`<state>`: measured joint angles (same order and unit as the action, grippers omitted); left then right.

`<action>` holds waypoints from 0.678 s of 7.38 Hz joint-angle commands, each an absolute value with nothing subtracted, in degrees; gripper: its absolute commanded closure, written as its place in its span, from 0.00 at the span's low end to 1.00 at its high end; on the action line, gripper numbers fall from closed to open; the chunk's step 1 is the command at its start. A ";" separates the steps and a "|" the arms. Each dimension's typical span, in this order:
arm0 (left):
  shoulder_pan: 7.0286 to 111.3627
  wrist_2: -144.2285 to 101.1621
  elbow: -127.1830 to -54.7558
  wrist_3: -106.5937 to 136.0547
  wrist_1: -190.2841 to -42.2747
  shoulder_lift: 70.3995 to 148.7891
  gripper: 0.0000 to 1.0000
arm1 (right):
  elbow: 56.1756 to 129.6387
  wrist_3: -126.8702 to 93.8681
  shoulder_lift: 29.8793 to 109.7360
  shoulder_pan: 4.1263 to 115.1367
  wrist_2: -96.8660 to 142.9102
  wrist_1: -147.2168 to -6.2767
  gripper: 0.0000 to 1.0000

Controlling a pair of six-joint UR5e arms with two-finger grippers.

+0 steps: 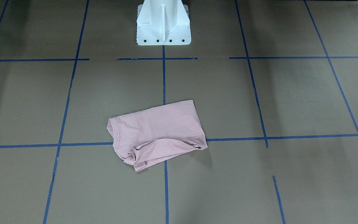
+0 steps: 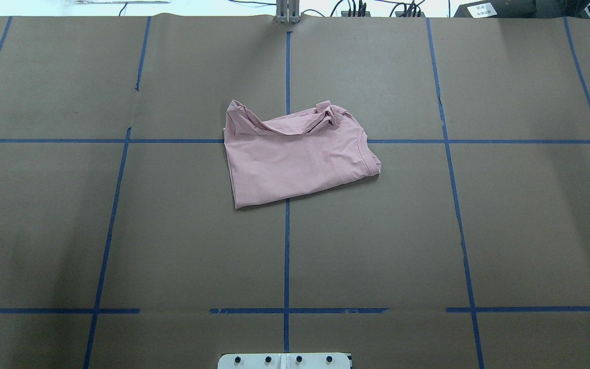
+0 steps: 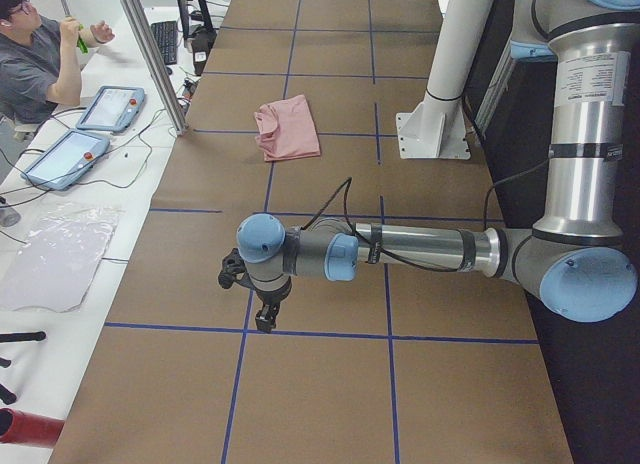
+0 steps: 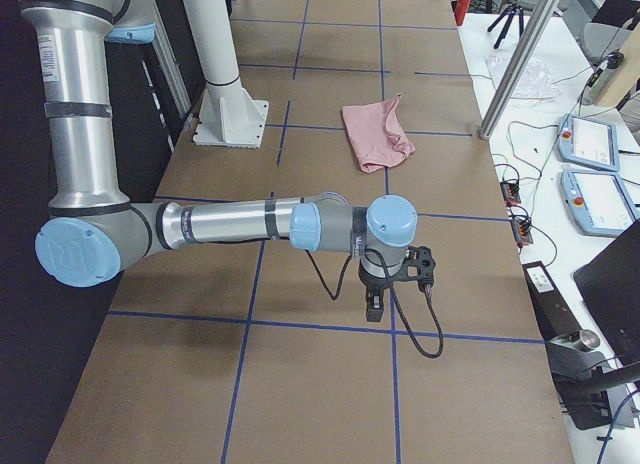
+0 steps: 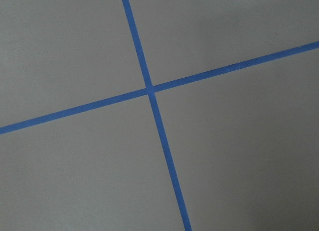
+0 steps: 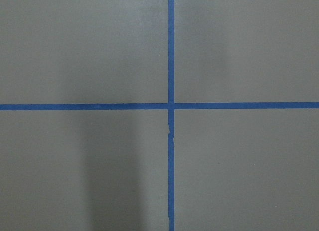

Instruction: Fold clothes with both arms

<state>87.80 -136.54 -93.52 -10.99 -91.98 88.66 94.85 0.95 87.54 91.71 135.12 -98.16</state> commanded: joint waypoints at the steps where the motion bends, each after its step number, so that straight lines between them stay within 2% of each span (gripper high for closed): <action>1: 87.80 -136.49 -93.51 -10.81 -92.11 88.42 0.00 | 94.75 1.05 88.15 90.62 134.56 -98.09 0.00; 5: 87.80 -136.49 -93.43 -10.63 -92.28 87.98 0.00 | 94.39 0.09 90.34 89.65 131.75 -92.91 0.00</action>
<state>87.80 -136.50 -93.43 -10.65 -92.21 88.02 94.46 0.46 89.37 89.80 132.08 -94.42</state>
